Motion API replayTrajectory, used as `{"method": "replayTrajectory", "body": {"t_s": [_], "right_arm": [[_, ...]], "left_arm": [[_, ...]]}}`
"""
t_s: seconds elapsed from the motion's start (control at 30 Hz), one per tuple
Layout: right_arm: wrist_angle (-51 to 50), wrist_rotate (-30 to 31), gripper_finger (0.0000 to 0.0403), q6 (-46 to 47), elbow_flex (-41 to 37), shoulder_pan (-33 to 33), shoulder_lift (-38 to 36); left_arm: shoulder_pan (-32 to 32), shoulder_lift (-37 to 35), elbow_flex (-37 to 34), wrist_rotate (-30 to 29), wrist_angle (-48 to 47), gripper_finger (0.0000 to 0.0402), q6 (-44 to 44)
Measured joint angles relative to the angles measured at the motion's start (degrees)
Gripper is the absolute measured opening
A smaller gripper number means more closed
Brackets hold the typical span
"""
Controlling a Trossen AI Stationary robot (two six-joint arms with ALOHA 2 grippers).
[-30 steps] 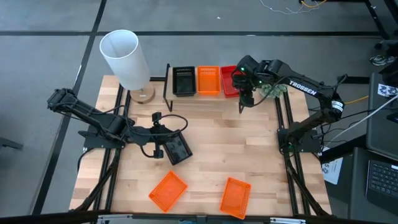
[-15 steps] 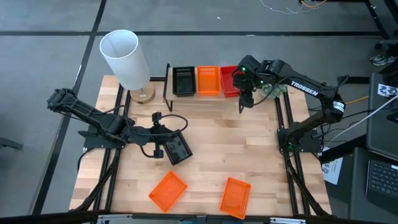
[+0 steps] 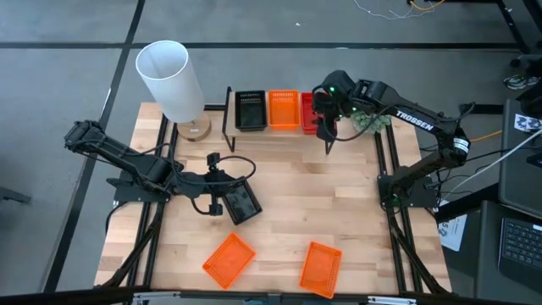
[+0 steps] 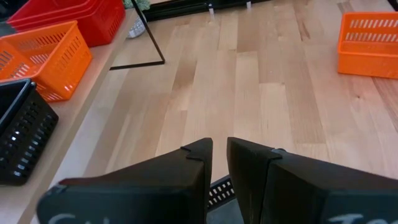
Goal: Stack baskets on shelf by color
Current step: Stack the right orange basket on top of the orange basket on the shelf
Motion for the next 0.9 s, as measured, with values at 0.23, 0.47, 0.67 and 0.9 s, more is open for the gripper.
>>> {"method": "replayTrajectory", "body": {"t_s": [0.23,0.47,0.67,0.9], "right_arm": [[-1.81,0.0,0.0159,6.41,5.57,1.9,-0.11],[-6.33,-8.23,0.0159,13.96,10.5,7.53,-0.22],[-14.27,-10.58,0.0159,19.93,10.52,13.27,-0.22],[-20.31,-10.46,0.0159,21.87,10.5,20.68,-0.22]], "left_arm": [[0.0,0.0,0.02,0.01,0.01,0.0041,0.02],[0.0,0.0,0.02,0.01,-0.01,0.0041,0.02],[0.0,0.0,0.02,0.01,0.0,0.0041,0.02],[0.0,0.0,0.02,0.01,-0.01,0.0041,0.5]]}}
